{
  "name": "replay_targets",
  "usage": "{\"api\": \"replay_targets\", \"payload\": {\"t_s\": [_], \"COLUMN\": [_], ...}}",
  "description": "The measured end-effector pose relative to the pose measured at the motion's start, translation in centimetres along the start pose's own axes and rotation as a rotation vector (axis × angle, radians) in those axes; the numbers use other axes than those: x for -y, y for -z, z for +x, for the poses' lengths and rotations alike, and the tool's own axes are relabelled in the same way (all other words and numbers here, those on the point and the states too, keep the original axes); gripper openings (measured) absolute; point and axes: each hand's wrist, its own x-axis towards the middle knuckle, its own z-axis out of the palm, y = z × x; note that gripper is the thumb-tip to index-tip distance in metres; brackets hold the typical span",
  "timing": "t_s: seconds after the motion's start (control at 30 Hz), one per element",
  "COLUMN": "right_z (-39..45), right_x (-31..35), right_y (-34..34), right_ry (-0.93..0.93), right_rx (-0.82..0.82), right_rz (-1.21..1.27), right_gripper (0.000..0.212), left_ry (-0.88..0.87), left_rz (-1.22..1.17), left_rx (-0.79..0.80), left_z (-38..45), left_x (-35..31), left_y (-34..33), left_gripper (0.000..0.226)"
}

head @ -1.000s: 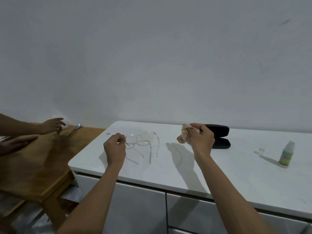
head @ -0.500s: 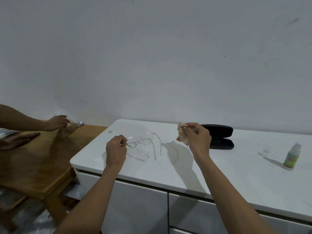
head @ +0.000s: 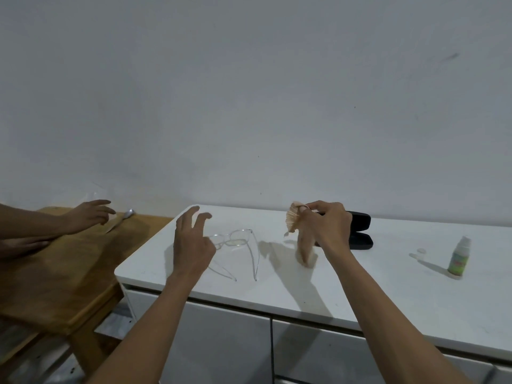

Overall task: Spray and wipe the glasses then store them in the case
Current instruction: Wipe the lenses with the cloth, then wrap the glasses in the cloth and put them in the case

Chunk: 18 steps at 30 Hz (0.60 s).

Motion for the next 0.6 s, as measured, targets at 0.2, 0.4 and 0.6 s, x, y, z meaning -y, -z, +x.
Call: {"api": "replay_targets", "payload": {"t_s": [0.2,0.4,0.6], "right_z": [-0.2,0.1,1.2], "right_x": [2.2,2.9,2.4], "right_y": [3.1,7.4,12.0], "right_ry": [0.026,0.022,0.033], "right_rx": [0.105,0.149,0.123], "right_rz": [0.063,0.038,0.042], "right_gripper": [0.007,0.008,0.012], "left_ry": [0.05,0.098,0.184], "left_rz": [-0.468,-0.736,-0.766], "left_rx": [0.352,0.622,0.571], "left_z": [2.2,2.7,4.3], "left_x": [-10.9,-18.1,-20.0], "left_y": [-1.0,-3.5,-3.8], "left_gripper": [0.04,0.012,0.01]}}
